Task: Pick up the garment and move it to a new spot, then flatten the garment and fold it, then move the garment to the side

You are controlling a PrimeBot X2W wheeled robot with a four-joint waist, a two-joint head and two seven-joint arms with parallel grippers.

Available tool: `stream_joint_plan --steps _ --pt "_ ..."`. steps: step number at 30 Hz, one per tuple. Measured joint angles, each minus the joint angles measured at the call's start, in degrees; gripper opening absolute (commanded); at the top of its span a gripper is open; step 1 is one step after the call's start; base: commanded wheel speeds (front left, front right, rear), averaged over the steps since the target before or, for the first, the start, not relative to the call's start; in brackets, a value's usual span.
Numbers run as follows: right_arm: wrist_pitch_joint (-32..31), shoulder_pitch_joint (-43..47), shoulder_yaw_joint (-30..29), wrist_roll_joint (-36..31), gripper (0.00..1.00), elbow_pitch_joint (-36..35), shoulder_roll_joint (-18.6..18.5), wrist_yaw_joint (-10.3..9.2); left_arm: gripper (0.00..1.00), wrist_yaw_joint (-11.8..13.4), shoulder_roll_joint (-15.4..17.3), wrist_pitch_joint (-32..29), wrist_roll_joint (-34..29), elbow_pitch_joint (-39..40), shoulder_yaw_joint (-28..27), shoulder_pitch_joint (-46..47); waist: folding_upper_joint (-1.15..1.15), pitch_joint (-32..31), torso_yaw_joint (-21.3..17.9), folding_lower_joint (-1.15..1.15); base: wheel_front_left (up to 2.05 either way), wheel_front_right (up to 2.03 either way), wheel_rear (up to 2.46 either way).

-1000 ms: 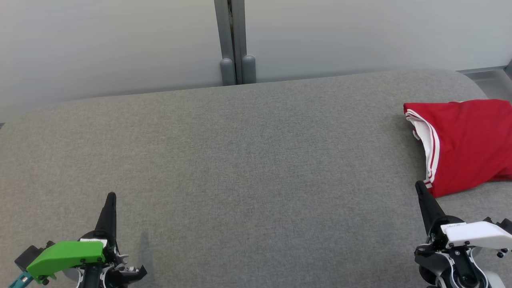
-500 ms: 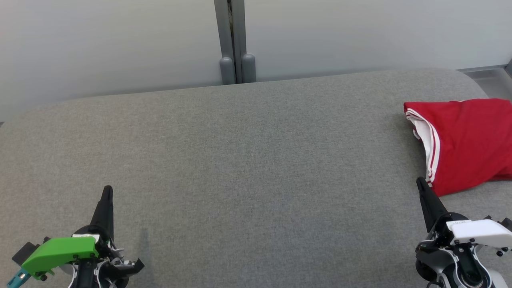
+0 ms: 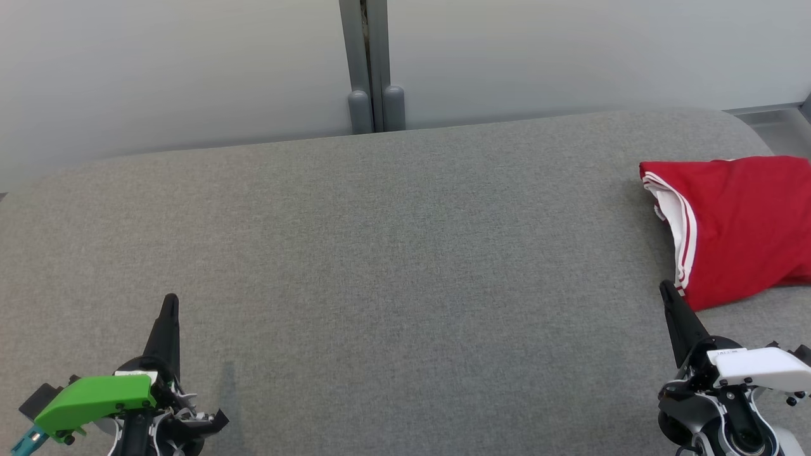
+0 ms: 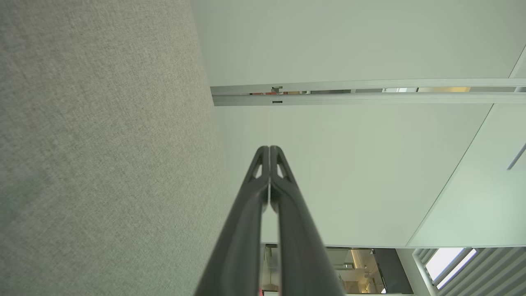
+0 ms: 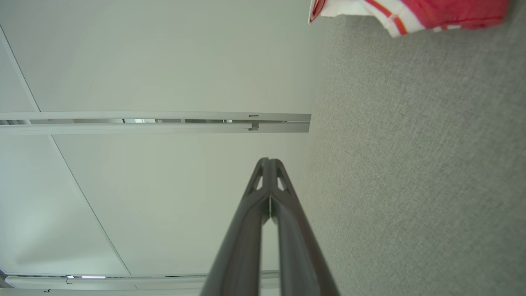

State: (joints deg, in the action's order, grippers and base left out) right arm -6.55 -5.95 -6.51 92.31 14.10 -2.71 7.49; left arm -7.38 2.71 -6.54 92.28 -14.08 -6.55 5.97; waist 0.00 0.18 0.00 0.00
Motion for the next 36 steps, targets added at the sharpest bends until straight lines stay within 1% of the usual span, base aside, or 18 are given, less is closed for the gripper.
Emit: stream_joint_plan --steps 36 --pt "0.00 -0.01 0.00 0.00 0.00 -0.01 0.00 0.00 0.00 0.00 0.00 0.00 0.03 0.01 0.00 0.00 0.00 0.00 0.00 0.00 0.00 0.00 0.00"
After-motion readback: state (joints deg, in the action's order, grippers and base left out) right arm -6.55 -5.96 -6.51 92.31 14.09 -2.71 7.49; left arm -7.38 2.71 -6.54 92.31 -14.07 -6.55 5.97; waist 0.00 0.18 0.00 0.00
